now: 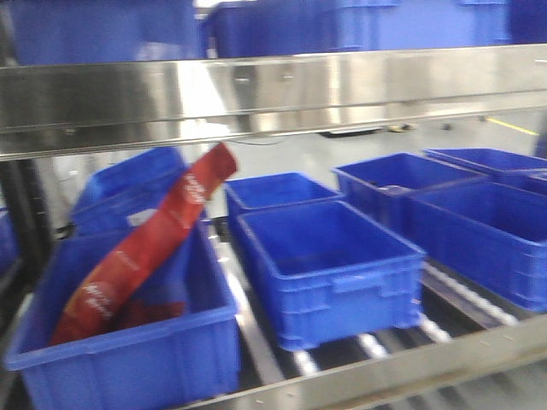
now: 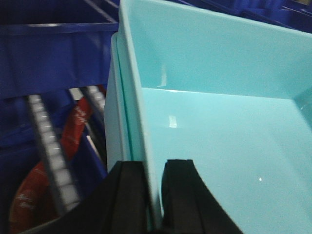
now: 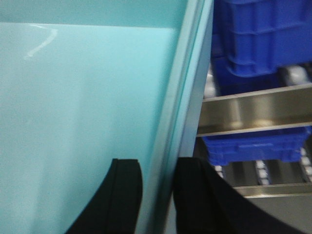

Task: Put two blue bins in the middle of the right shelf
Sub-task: 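Turn and drive the base up to a shelf of blue bins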

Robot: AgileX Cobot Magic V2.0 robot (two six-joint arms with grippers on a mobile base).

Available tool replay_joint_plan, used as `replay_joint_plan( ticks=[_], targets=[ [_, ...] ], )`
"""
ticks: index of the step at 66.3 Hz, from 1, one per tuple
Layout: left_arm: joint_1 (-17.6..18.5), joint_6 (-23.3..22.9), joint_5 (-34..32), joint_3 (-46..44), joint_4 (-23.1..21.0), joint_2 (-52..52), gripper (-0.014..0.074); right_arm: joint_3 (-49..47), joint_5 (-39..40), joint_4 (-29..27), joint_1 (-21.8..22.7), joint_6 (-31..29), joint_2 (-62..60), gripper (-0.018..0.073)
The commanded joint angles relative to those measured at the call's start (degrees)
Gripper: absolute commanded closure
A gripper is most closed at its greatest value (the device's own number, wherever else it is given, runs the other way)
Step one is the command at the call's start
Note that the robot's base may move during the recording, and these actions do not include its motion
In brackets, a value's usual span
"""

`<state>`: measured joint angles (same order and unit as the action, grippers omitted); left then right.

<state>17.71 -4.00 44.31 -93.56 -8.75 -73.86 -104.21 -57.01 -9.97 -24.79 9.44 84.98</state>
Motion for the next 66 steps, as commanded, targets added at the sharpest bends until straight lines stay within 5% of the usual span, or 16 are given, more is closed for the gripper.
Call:
replay_joint_plan(
  ticks=[1, 66],
  targets=[
    [0.4, 0.9, -3.7, -0.9, -2.6, 0.7, 0.0707, -0.9, 5.3, -3.3, -0.3, -1.3, -1.0, 0.0712],
    [0.4, 0.9, -3.7, -0.9, -2.6, 0.7, 0.0707, -0.9, 5.3, -3.3, -0.3, -1.3, -1.0, 0.0712]
  ],
)
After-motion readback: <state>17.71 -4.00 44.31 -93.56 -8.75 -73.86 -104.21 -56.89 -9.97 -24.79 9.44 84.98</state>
